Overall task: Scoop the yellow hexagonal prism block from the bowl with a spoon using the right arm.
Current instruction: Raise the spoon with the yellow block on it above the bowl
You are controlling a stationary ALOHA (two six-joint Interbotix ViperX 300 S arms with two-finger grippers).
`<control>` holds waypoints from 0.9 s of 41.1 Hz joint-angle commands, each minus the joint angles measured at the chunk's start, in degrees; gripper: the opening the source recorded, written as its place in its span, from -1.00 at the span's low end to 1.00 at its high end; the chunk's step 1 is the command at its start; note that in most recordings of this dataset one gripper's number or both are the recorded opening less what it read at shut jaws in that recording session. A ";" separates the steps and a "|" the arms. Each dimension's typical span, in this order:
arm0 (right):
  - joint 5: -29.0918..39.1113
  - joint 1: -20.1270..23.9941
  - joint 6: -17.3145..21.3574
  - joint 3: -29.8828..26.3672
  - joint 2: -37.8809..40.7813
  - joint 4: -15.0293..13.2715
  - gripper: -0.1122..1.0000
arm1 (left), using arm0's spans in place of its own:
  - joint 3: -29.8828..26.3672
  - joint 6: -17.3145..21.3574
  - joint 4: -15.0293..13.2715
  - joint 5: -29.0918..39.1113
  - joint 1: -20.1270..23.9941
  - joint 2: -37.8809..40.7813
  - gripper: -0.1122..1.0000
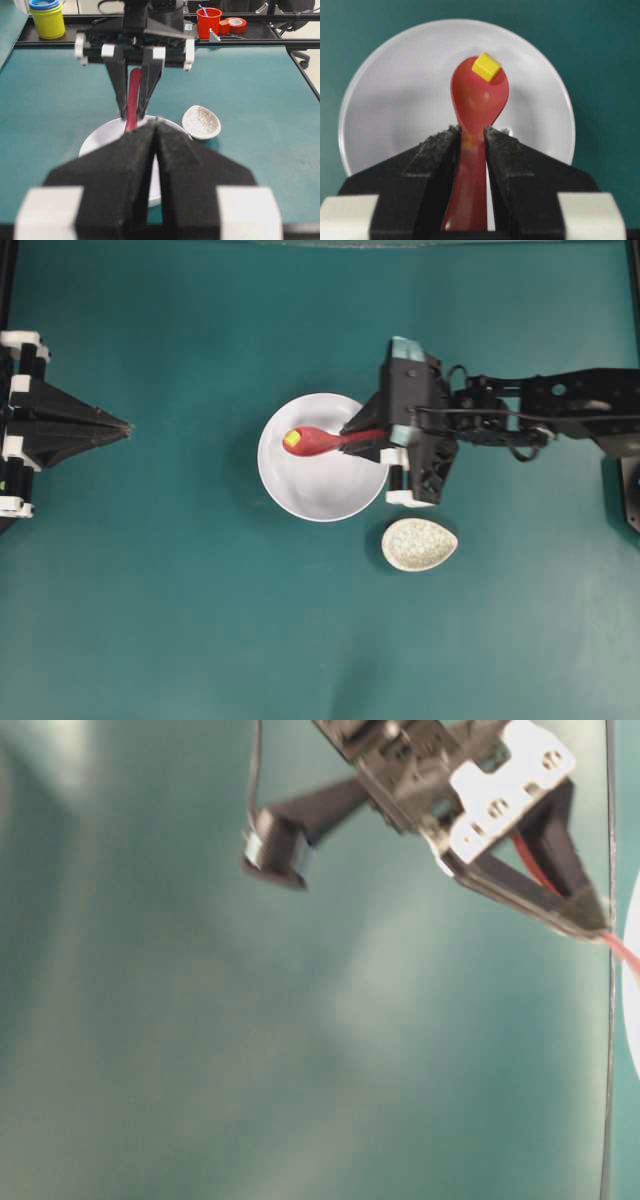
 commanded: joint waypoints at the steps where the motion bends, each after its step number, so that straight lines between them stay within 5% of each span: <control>1: -4.04 0.97 -0.18 1.05 -3.69 0.09 -0.37 | -0.97 -0.09 0.18 -0.35 0.00 0.44 -0.80; 15: -18.98 3.87 -0.88 10.20 -13.62 -3.08 -0.37 | -0.97 -0.09 0.09 -0.44 0.00 0.44 -0.80; 22: -19.69 3.96 -0.88 11.69 -16.96 -6.50 -0.37 | -1.05 -0.09 0.09 -0.44 -0.09 0.35 -0.80; 37: -19.16 3.96 -0.62 11.34 -17.58 -6.77 -0.37 | -1.05 -0.35 0.09 -0.62 0.00 0.44 -0.80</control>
